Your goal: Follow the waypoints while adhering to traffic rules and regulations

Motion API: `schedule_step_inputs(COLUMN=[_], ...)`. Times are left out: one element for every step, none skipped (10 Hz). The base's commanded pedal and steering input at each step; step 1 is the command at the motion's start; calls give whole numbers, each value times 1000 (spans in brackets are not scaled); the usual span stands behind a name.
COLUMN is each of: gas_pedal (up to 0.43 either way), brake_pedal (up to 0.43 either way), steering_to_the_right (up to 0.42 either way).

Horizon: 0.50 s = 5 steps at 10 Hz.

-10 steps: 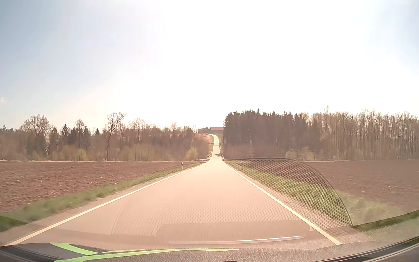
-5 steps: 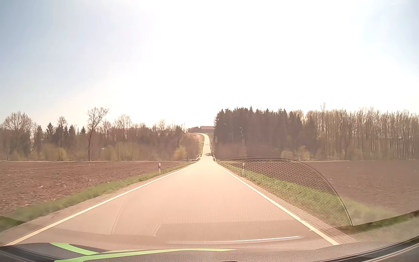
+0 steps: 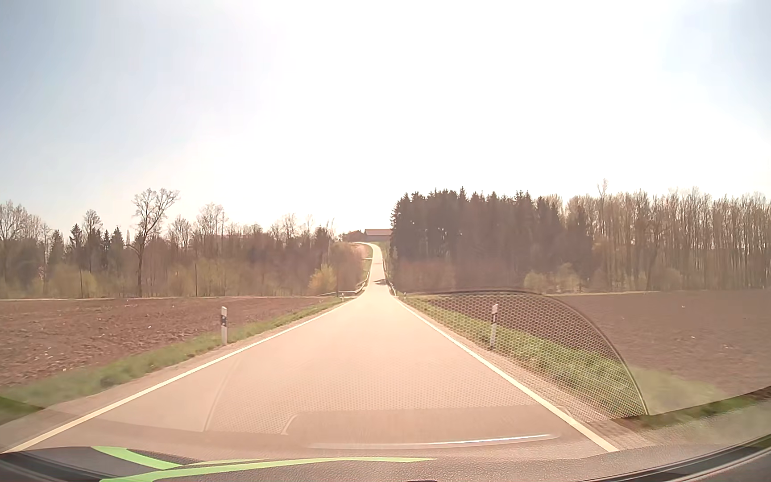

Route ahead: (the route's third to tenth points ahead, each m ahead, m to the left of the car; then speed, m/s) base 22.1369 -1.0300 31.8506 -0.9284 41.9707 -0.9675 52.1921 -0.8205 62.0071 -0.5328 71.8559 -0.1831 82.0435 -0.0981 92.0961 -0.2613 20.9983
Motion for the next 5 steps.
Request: schedule_step_inputs(gas_pedal=[118, 110, 110, 110, 110], brake_pedal=[0, 0, 0, 0, 0], steering_to_the_right=[-3, -3, -3, -3, -3])
